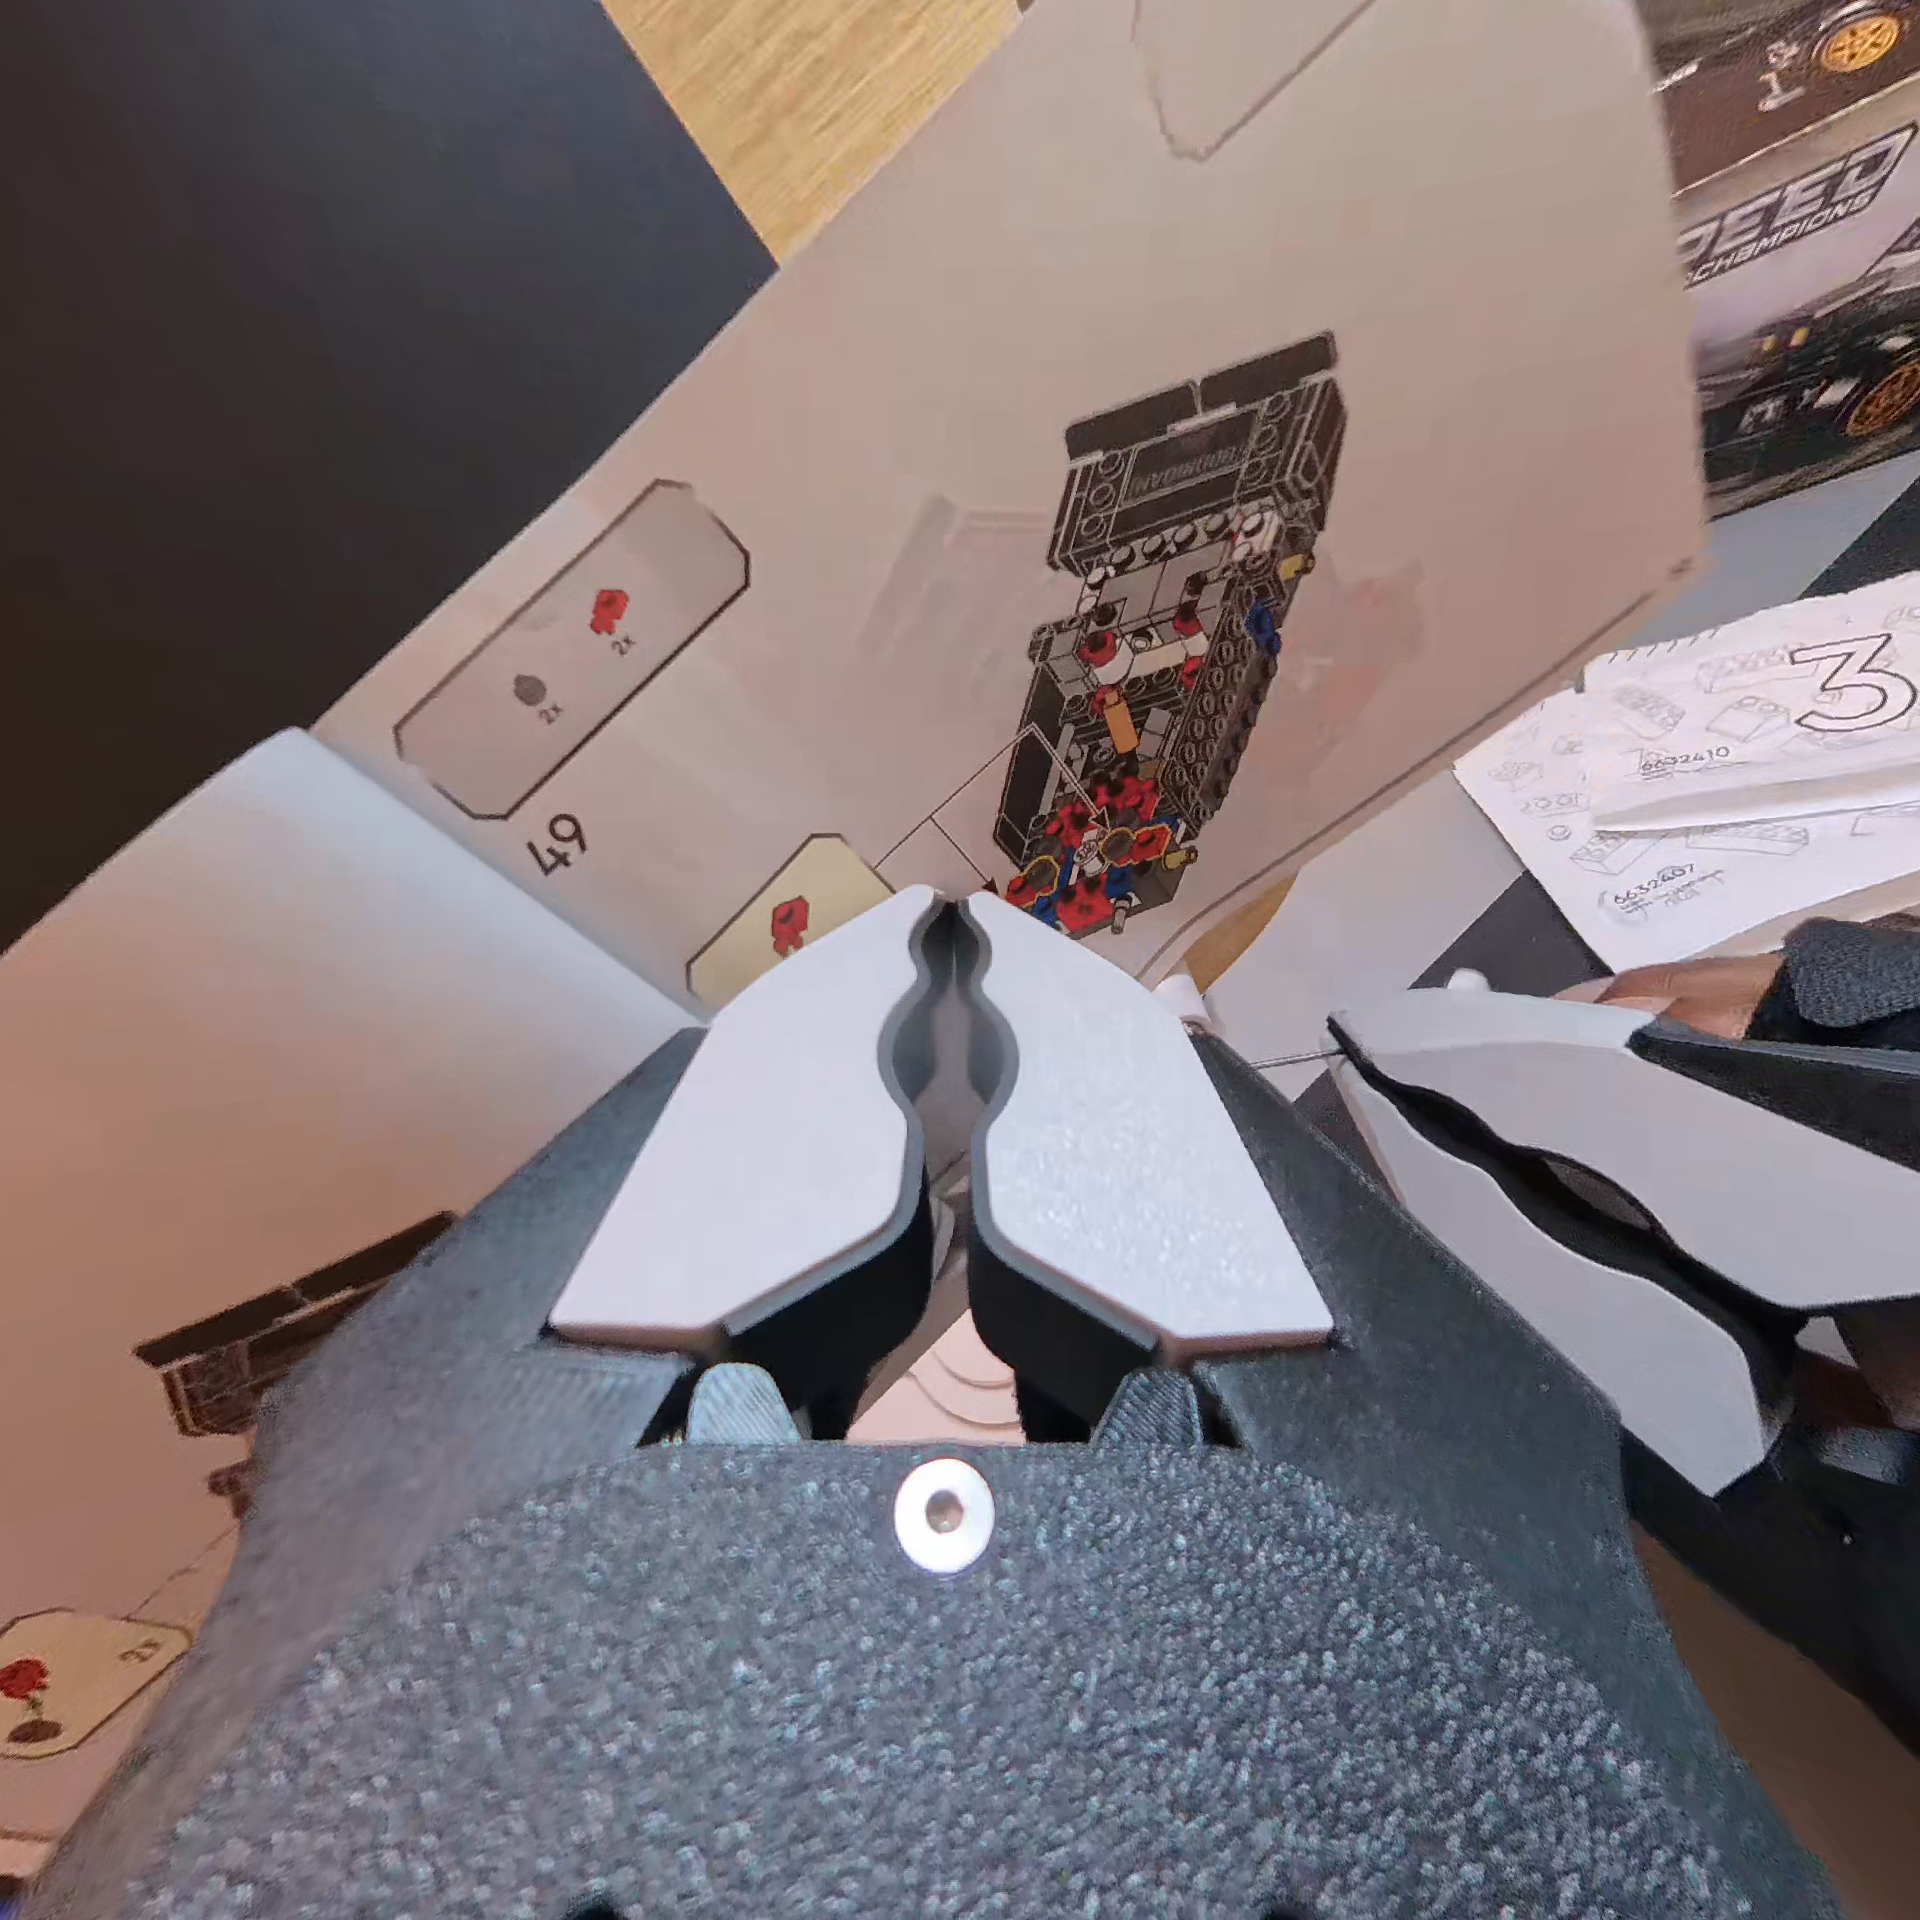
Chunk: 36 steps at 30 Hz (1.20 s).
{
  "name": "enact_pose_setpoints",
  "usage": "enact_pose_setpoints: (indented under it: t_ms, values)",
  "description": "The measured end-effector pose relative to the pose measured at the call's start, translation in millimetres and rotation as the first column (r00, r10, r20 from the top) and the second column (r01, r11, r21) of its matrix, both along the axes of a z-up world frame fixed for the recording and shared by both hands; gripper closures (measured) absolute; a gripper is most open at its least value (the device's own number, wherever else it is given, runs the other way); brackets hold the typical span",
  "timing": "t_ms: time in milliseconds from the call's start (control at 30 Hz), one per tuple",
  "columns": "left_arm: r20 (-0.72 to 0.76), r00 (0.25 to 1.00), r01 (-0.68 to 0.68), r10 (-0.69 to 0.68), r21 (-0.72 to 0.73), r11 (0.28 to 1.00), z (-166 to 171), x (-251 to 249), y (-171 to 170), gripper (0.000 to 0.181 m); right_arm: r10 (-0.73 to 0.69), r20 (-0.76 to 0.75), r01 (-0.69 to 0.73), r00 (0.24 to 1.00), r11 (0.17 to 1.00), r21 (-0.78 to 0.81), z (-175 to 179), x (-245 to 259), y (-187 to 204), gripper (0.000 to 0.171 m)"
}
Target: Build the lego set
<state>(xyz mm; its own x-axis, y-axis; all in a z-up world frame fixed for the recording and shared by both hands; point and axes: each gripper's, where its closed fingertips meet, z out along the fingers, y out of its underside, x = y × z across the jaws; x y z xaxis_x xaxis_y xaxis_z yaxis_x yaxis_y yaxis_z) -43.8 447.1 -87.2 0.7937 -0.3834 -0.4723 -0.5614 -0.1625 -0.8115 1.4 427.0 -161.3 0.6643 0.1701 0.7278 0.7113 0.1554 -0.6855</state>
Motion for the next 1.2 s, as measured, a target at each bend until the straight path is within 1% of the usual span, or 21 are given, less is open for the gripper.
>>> enact_pose_setpoints:
  t_ms: [167,367,500,600,700,767,833,900,1000,1100,1200]
  values:
    - [0.008,1.000,0.009,-0.009,-0.002,1.000,-3,4,0,0.181,-0.044,0.209,0.016,0.977,0.991,0.131,22,11,5,0.169]
    - [0.022,0.999,0.031,-0.030,-0.015,0.999,-3,4,0,0.181,-0.075,0.378,-0.020,0.923,0.970,0.241,47,8,6,0.166]
    - [0.025,0.998,0.050,-0.050,-0.014,0.999,-3,4,-1,0.181,-0.069,0.422,-0.045,0.904,0.966,0.255,53,5,7,0.166]
    - [0.026,0.997,0.067,-0.067,-0.004,0.998,-2,4,-3,0.181,-0.053,0.426,-0.064,0.903,0.965,0.255,54,3,10,0.165]
    - [0.052,0.995,0.086,-0.087,0.017,0.996,3,3,-11,0.181,-0.022,0.407,-0.072,0.913,0.974,0.215,52,2,12,0.161]
    - [0.145,0.986,0.080,-0.088,0.059,0.995,15,-3,-26,0.181,0.003,0.352,-0.073,0.936,0.980,0.184,53,4,4,0.147]
    - [0.266,0.959,0.079,-0.102,0.097,0.992,26,-12,-50,0.181,0.049,0.291,-0.099,0.955,0.982,0.161,53,7,-12,0.140]
    - [0.337,0.934,0.080,-0.118,0.126,0.989,29,-22,-78,0.181,0.118,0.220,-0.145,0.968,0.984,0.108,49,8,-33,0.138]
    - [0.414,0.895,0.117,-0.166,0.141,0.983,25,-29,-125,0.181,0.259,0.095,-0.258,0.961,0.966,-0.029,34,6,-73,0.136]
    - [0.405,0.892,0.151,-0.200,0.151,0.977,15,-35,-170,0.181,0.405,-0.025,-0.403,0.914,0.900,-0.164,16,-1,-122,0.136]
    - [0.391,0.888,0.220,-0.240,0.096,0.971,-6,-36,-212,0.180,0.550,-0.126,-0.558,0.825,0.763,-0.325,-11,-11,-179,0.141]
